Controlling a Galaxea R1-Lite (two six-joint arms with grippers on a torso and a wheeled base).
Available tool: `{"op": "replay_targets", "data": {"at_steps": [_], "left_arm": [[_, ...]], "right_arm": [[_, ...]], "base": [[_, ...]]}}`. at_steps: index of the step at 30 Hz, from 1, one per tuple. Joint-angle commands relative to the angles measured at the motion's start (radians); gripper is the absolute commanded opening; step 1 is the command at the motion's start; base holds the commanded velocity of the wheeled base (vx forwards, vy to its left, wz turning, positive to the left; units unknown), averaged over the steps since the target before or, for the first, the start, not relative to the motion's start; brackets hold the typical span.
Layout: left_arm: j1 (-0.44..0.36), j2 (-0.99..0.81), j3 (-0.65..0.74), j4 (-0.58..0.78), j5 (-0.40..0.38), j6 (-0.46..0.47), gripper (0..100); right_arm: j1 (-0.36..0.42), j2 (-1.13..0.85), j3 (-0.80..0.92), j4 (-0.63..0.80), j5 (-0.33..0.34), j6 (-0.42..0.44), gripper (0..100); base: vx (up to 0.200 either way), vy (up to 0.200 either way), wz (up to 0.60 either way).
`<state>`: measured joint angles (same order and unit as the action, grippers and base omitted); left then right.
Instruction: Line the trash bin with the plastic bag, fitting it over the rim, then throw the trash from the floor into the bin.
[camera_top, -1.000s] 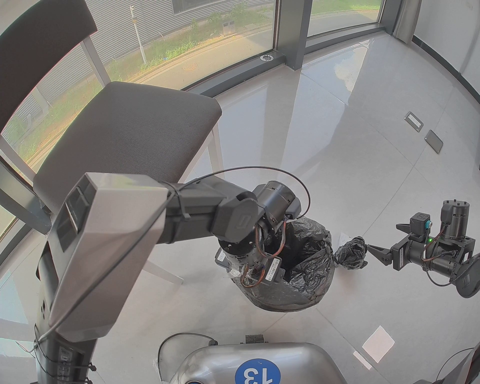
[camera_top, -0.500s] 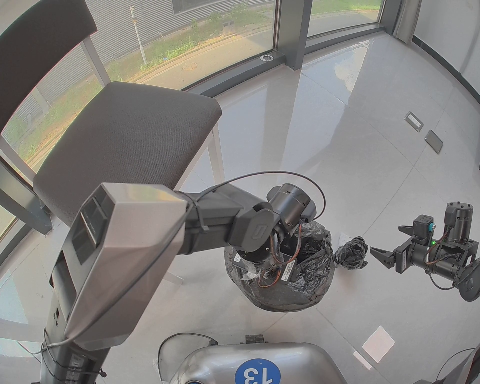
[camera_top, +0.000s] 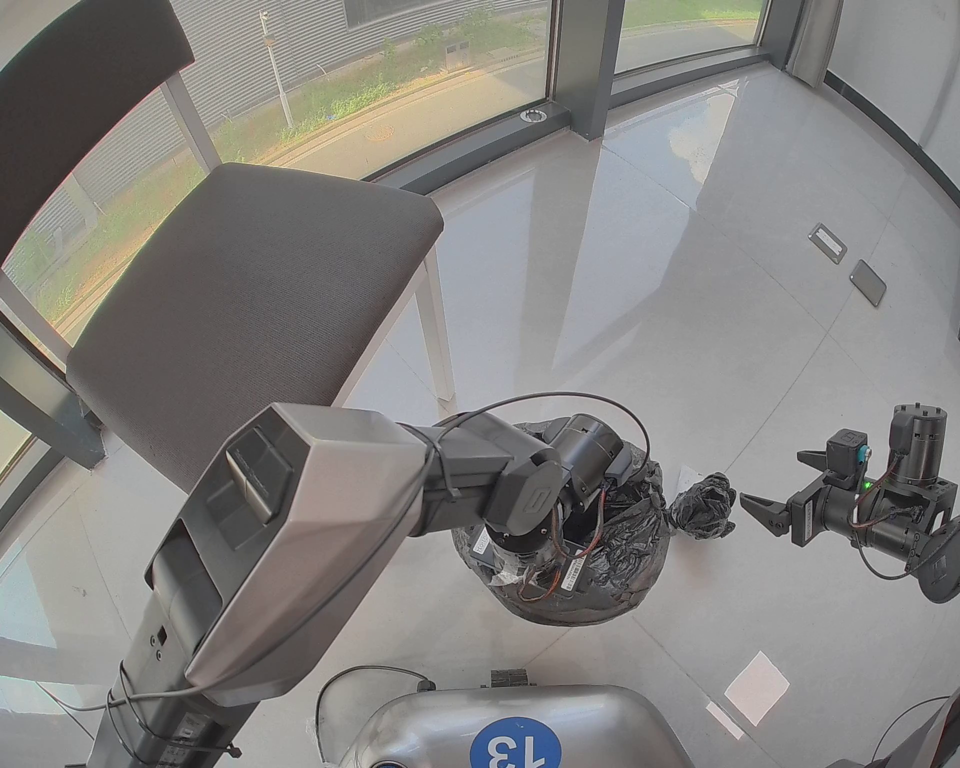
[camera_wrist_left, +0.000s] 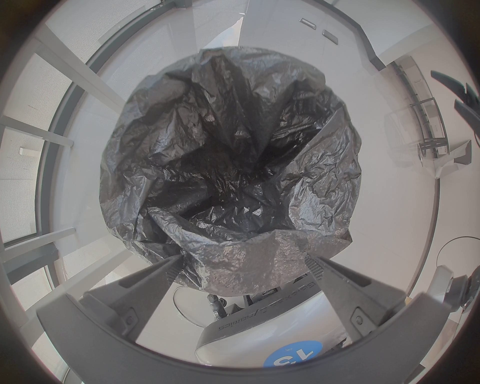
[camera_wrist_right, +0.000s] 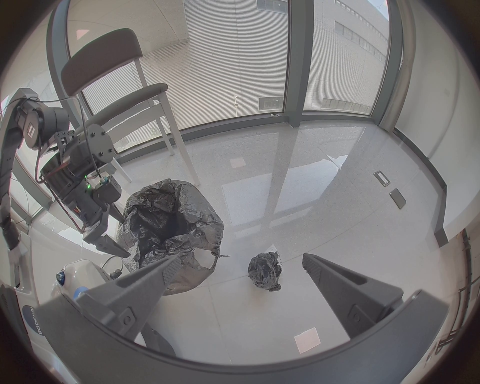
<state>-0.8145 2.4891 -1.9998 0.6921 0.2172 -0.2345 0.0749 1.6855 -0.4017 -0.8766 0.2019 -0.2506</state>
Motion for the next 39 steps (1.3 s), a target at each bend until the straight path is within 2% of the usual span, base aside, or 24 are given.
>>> {"op": "replay_targets", "data": {"at_steps": [1, 2, 3, 15, 22, 30, 39], "left_arm": [[0.0, 0.02, 0.0, -0.002, -0.002, -0.002, 100], [0.0, 0.02, 0.0, -0.01, -0.007, -0.003, 100], [0.0, 0.02, 0.0, -0.013, -0.01, -0.003, 0], [-0.002, -0.004, 0.0, 0.01, -0.004, -0.046, 0], [0.012, -0.133, 0.0, 0.093, 0.007, -0.045, 0], [0.011, -0.216, 0.205, 0.05, 0.008, -0.051, 0], [0.018, -0.196, 0.219, 0.01, 0.007, -0.078, 0]], "right_arm": [[0.0, 0.0, -0.002, -0.002, 0.001, 0.001, 100], [0.0, 0.0, -0.002, -0.002, 0.001, -0.001, 100], [0.0, 0.0, -0.003, -0.002, 0.001, 0.001, 100], [0.0, 0.0, -0.005, -0.005, 0.001, 0.001, 100], [0.0, -0.001, -0.003, -0.007, 0.001, 0.001, 100], [0.0, -0.004, -0.003, -0.007, 0.001, 0.001, 100], [0.002, -0.01, -0.008, -0.005, 0.001, 0.001, 100]], "base": [[0.0, 0.0, 0.0], [0.0, 0.0, 0.0], [0.0, 0.0, 0.0], [0.0, 0.0, 0.0], [0.0, 0.0, 0.0], [0.0, 0.0, 0.0], [0.0, 0.0, 0.0]]}}
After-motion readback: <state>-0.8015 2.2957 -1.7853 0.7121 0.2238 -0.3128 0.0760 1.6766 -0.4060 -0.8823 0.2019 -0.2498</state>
